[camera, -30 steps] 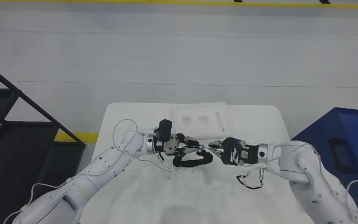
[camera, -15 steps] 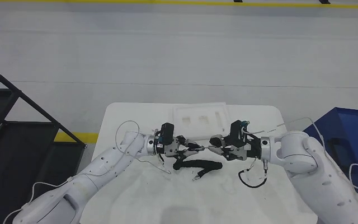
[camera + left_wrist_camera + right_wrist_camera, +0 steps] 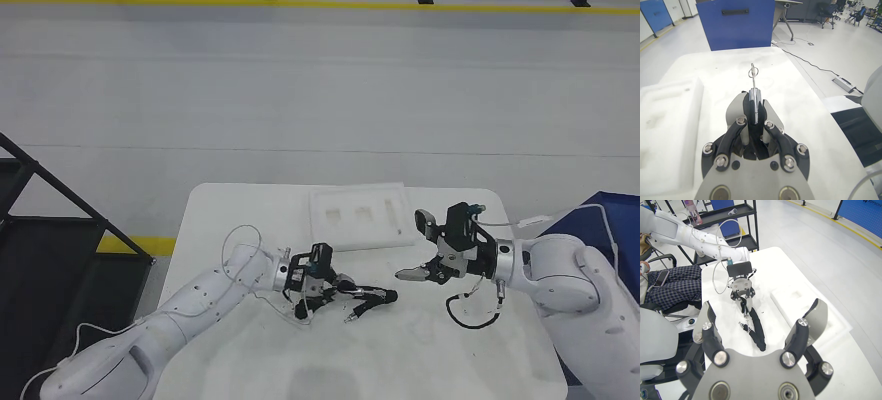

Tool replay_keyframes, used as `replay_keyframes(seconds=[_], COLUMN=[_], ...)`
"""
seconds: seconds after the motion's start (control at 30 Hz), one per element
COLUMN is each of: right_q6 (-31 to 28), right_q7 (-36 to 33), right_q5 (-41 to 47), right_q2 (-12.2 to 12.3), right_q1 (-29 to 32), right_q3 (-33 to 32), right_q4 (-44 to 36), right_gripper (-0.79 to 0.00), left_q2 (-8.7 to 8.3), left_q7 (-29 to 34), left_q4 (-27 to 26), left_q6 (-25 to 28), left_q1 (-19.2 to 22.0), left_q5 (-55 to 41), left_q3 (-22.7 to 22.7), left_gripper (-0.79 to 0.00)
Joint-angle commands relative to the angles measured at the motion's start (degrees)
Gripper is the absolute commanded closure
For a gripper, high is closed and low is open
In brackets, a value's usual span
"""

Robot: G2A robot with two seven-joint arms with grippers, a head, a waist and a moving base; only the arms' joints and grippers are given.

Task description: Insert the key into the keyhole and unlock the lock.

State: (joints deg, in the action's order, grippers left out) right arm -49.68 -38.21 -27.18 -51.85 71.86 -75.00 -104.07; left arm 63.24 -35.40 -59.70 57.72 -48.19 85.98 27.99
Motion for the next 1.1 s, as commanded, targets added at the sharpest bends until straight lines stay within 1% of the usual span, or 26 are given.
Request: replay_keyframes(seconds=[0.0, 0.1, 0.17, 0.23, 0.33, 0.43, 0.53, 0.63, 0.8, 0.9, 1.07], right_q6=[-0.1, -0.4, -0.7, -1.7, -3.9, -5.9, -8.3, -8.3, -8.3, -8.3, -8.3], right_q7=[0.3, 0.6, 0.9, 1.2, 1.6, 2.6, 4.1, 5.0, 6.5, 6.7, 4.8], right_q5=[0.2, 0.3, 0.3, 0.0, -1.3, -2.7, -3.8, -4.4, -2.7, -1.0, 1.5], right_q2=[0.1, 0.1, 0.1, 0.1, -0.1, -0.5, -1.1, -1.7, -2.3, -2.4, -1.9], right_q1=[0.2, 0.1, -0.2, -1.0, -3.5, -7.1, -11.6, -16.5, -24.6, -28.9, -34.4], right_q3=[-0.2, 0.0, 0.4, 0.9, 2.2, 4.2, 6.1, 8.6, 12.5, 14.3, 17.1], right_q4=[0.1, 0.6, 1.2, 2.1, 4.2, 7.6, 11.8, 15.9, 23.0, 26.8, 29.3], right_gripper=[-0.785, -0.785, -0.785, -0.785, -0.785, -0.785, -0.785, -0.785, -0.785, -0.785, -0.785], left_q2=[0.87, 1.98, 2.44, 2.50, 1.85, 0.61, -0.97, -2.76, -5.90, -7.76, -10.69], left_q7=[1.7, 3.1, 2.4, 0.4, -2.6, -3.7, -3.6, -3.1, -0.8, 3.8, 14.9], left_q4=[0.9, 2.2, 2.7, 2.8, 2.9, 2.8, 2.5, 1.7, -0.7, -2.9, -6.5], left_q6=[0.3, 0.3, 0.3, 0.3, 0.3, 0.3, 0.3, 0.3, 0.3, 0.3, 0.3], left_q1=[0.2, 1.4, 2.4, 3.7, 6.0, 8.6, 11.3, 14.2, 19.0, 22.0, 26.2], left_q5=[-1.4, -3.7, -5.4, -6.5, -7.1, -6.7, -7.3, -8.9, -14.2, -17.5, -26.9], left_q3=[-1.5, -3.2, -3.7, -3.6, -2.7, -1.4, -0.1, 1.2, 2.4, 2.4, 0.7], left_gripper=[-0.785, -0.785, -0.785, -0.785, -0.785, -0.785, -0.785, -0.785, -0.785, -0.785, -0.785])
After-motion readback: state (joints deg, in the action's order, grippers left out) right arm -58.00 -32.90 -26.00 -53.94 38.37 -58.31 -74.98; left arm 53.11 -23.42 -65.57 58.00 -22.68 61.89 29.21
